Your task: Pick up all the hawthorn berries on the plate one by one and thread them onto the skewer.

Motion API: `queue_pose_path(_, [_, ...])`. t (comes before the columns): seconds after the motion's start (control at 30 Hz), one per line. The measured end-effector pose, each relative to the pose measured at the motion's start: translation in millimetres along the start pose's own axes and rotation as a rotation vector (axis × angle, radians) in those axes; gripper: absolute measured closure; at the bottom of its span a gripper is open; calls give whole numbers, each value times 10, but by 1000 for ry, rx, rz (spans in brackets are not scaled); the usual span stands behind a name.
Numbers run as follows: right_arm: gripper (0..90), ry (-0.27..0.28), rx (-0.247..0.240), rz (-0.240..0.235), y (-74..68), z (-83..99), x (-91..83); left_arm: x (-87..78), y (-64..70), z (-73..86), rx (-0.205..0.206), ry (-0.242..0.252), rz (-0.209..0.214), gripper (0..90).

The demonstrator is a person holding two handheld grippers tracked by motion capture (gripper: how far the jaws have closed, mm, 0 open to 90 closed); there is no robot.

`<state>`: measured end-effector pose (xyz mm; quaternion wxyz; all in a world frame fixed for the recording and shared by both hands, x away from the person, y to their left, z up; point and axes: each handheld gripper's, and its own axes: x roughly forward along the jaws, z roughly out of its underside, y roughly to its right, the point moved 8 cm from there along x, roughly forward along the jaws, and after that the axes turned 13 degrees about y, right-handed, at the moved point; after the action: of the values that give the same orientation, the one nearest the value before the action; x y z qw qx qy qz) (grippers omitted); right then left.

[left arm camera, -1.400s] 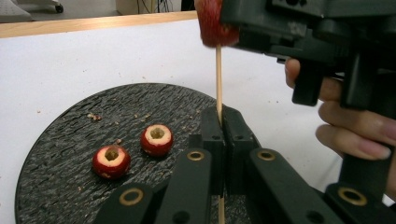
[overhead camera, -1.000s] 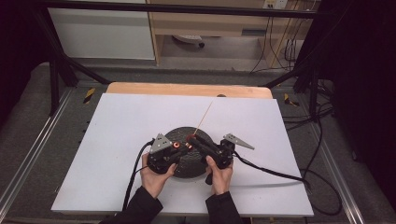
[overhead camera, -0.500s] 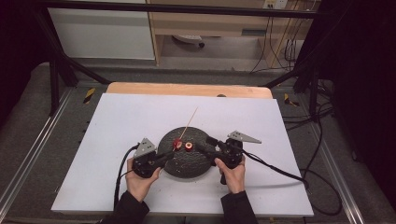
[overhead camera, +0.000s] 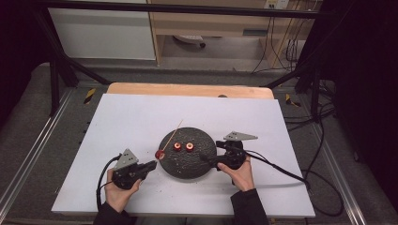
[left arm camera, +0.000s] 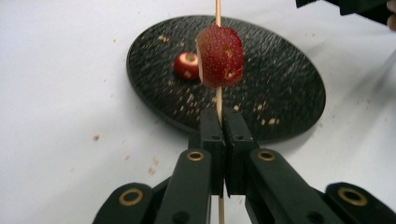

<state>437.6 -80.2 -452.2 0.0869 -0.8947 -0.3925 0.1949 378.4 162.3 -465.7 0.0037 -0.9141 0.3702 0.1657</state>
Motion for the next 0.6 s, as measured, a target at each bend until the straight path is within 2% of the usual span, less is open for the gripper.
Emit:
queue_pose_path(0.07, [51,-20,-12,3,8,8,12,-48,-17,38,-8,0,7,882])
queue_pose_path(0.1, [50,-59,-29,7,14,17,45,-67,-24,52,-1,-5,8,882])
queue_pose_path(0.17, [49,-73,-34,9,12,17,59,-96,-30,68,5,-8,8,882])
queue_pose_path(0.2, [47,-98,-57,18,12,3,114,-105,-28,72,6,-7,12,882])
queue_pose_path(0.27, [47,-110,-57,16,-1,-1,129,-116,-34,83,7,-10,15,882])
queue_pose_path(0.4, [47,-164,-85,22,-32,-43,268,-121,-59,109,6,-11,13,881])
queue_pose_path(0.6, [47,-207,-105,35,-33,-64,402,-117,-89,141,2,-16,5,881])
